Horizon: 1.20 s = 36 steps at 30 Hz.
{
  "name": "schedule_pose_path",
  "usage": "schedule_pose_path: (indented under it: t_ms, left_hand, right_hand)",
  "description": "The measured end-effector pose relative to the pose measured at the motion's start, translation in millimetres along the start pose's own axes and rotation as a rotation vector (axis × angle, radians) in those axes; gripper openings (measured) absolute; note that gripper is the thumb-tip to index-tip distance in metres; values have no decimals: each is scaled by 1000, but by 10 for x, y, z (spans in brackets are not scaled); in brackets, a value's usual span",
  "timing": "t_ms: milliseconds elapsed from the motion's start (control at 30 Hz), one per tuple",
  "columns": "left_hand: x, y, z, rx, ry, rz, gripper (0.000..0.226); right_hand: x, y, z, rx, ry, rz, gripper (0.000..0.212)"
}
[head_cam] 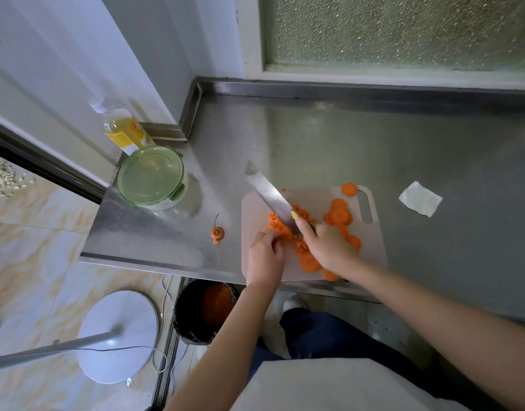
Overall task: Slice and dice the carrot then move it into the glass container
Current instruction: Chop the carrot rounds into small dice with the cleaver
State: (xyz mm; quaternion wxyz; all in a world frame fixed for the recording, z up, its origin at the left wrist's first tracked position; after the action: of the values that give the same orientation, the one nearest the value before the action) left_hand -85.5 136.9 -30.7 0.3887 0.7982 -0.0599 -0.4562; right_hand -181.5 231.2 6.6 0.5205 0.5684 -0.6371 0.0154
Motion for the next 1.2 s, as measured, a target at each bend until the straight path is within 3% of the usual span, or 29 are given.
schedule_pose_path:
  t_ms: [233,433,567,867,1200]
  left_hand:
    - [-164,2,14,15,-30,-42,17]
    - [-289,-42,88,19,-293,133,20]
    - [-468,-129,161,119,-406,294,36]
    - [-791,-376,353,391,-338,502,48]
    - [-849,-442,349,377,-198,435,40]
  right_hand:
    - [-174,420,27,-93,-23,185,58]
    - [-344,573,79,-166,-74,310,70]
    - [-438,659,48,-198,-80,279,62]
    - [-631,755,-46,-225,-76,261,62]
    - [-655,708,-89,-212,-114,209,60]
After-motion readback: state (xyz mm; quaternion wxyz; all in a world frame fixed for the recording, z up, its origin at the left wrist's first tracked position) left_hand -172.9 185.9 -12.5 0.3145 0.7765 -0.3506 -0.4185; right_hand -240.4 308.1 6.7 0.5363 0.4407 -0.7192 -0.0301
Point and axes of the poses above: each hand's wrist, its own z-axis towards the middle knuckle, its own y-axis out of the back of the hand, x = y × z, the point moved 1 cm from there along z, towards the middle knuckle, and after that the axes turned 8 degrees about x, right-handed, at the moved point
